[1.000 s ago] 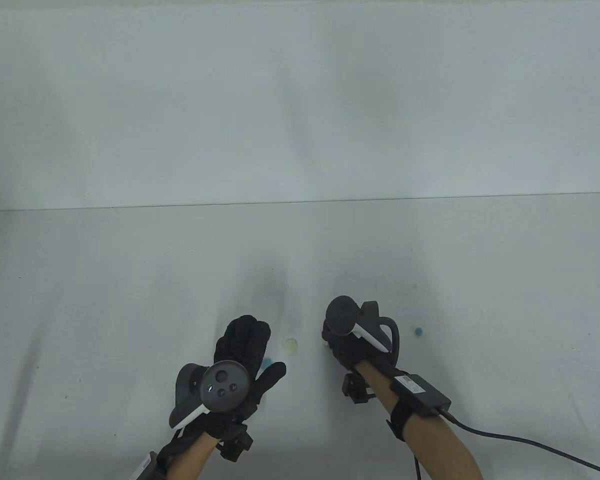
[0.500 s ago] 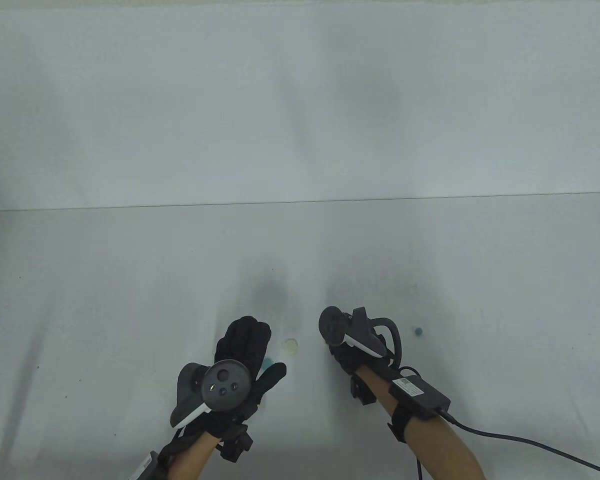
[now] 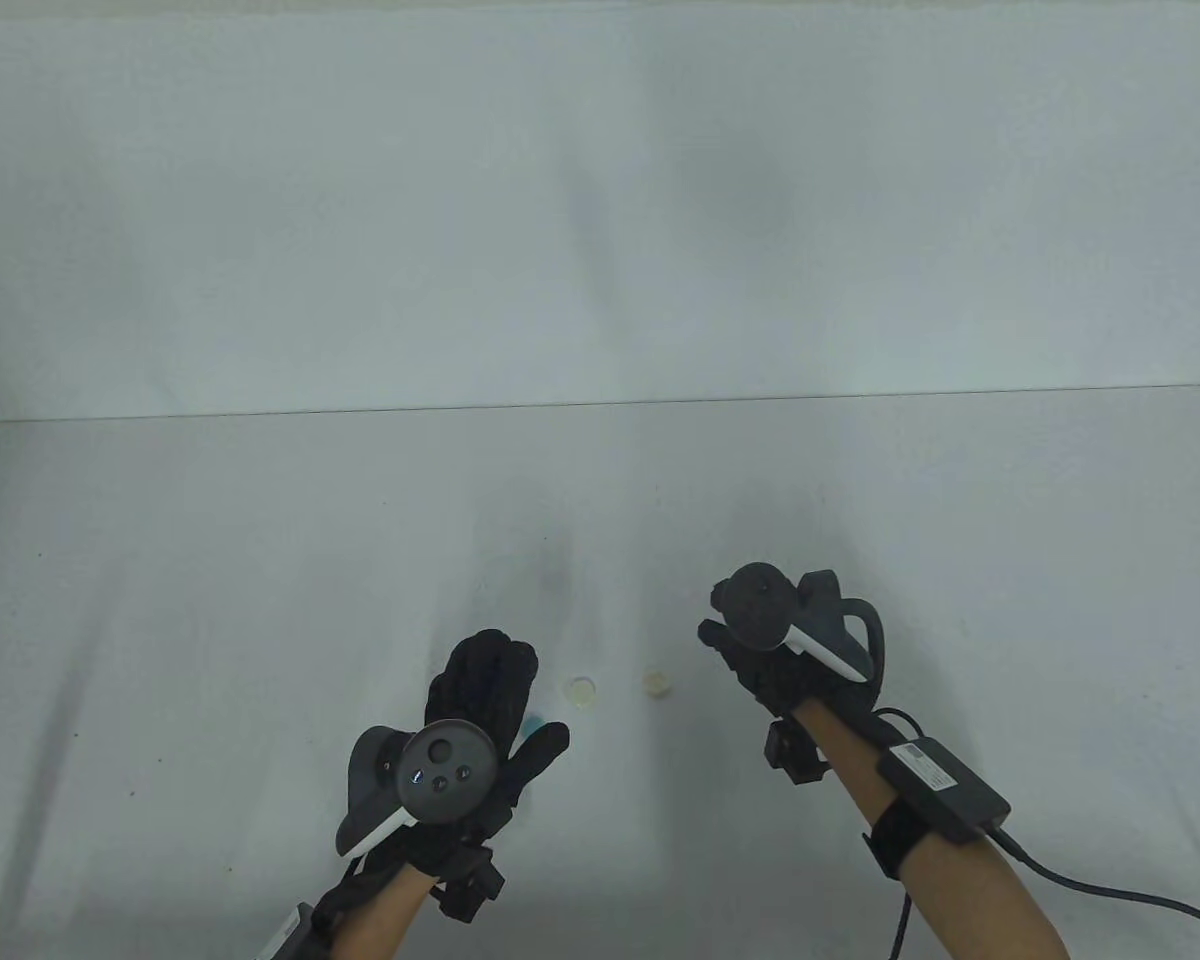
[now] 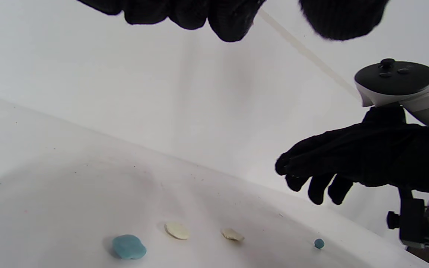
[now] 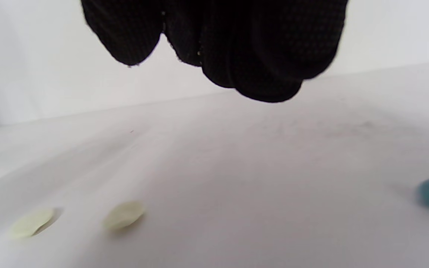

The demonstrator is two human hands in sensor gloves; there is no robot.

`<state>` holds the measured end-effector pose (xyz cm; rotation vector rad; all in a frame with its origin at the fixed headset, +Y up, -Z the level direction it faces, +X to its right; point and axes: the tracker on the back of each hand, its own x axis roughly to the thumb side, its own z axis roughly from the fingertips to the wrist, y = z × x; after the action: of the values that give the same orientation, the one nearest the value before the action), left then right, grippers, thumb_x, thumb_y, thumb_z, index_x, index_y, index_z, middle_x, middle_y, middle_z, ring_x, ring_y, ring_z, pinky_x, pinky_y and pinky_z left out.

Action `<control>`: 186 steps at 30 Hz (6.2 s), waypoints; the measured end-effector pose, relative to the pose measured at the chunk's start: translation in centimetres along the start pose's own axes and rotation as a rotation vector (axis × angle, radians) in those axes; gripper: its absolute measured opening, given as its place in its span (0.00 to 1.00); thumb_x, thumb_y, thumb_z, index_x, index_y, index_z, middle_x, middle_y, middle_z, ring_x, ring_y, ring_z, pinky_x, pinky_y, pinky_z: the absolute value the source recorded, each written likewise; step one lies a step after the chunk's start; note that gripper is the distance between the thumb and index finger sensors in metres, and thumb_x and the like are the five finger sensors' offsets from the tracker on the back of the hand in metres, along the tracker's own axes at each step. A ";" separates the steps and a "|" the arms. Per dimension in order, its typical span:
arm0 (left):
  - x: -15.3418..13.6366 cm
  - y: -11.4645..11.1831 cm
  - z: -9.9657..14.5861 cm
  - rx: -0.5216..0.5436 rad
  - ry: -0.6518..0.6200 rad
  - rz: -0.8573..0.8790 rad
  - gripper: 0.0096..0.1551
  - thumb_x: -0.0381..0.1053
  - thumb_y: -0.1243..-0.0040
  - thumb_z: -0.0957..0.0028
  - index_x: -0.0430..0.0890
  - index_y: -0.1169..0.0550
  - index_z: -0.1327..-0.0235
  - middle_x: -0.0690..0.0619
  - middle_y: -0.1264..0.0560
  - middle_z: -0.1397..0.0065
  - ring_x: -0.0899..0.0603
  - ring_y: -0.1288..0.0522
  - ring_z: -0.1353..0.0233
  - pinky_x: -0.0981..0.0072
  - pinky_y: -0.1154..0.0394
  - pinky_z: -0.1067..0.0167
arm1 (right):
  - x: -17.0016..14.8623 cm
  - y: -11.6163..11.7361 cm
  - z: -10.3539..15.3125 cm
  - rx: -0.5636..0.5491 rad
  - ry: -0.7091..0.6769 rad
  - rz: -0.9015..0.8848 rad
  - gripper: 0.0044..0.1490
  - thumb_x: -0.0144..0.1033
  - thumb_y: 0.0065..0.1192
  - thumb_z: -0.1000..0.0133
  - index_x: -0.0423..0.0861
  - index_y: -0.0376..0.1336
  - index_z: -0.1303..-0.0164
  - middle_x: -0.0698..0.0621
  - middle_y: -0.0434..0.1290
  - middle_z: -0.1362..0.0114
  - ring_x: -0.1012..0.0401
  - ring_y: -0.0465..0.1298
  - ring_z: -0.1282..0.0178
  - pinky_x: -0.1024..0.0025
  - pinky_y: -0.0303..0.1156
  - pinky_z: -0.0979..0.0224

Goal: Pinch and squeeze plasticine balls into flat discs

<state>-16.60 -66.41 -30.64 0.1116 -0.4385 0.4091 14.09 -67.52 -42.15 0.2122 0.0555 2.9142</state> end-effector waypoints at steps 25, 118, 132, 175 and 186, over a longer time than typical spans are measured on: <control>0.0 0.1 0.1 0.005 -0.010 -0.001 0.48 0.62 0.51 0.42 0.35 0.43 0.17 0.30 0.51 0.16 0.22 0.50 0.18 0.32 0.47 0.27 | -8.8 5.9 -0.9 0.176 0.243 0.222 0.37 0.47 0.66 0.42 0.43 0.63 0.24 0.42 0.74 0.28 0.49 0.80 0.41 0.68 0.82 0.46; -0.1 -0.1 -0.1 -0.001 0.013 -0.022 0.48 0.62 0.51 0.42 0.35 0.43 0.17 0.30 0.51 0.16 0.22 0.50 0.18 0.32 0.48 0.27 | -5.6 2.7 11.0 0.237 -0.037 -1.256 0.24 0.42 0.64 0.39 0.42 0.67 0.39 0.46 0.79 0.43 0.55 0.84 0.50 0.73 0.87 0.50; -0.2 -0.2 -0.1 -0.005 0.016 -0.023 0.48 0.62 0.51 0.42 0.35 0.43 0.17 0.30 0.51 0.16 0.23 0.50 0.18 0.32 0.48 0.27 | -6.0 2.9 11.0 0.211 -0.016 -1.320 0.25 0.50 0.61 0.39 0.43 0.71 0.44 0.48 0.82 0.50 0.58 0.86 0.58 0.77 0.87 0.58; -0.3 -0.7 -0.2 -0.027 0.013 -0.027 0.48 0.62 0.51 0.43 0.35 0.43 0.17 0.30 0.51 0.16 0.22 0.50 0.18 0.32 0.48 0.27 | -6.1 2.4 10.9 0.191 -0.078 -1.306 0.28 0.44 0.59 0.37 0.40 0.65 0.33 0.43 0.80 0.41 0.54 0.85 0.49 0.74 0.86 0.51; -0.3 -0.8 -0.3 -0.035 0.010 -0.027 0.48 0.62 0.51 0.43 0.35 0.43 0.17 0.30 0.51 0.16 0.23 0.50 0.18 0.32 0.48 0.27 | -6.0 1.9 10.9 0.138 -0.083 -1.252 0.31 0.40 0.62 0.38 0.38 0.62 0.28 0.50 0.83 0.49 0.59 0.87 0.56 0.78 0.88 0.57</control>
<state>-16.44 -67.19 -31.04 0.0818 -0.4336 0.3756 21.07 -70.44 -32.06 0.2099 0.2646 1.6542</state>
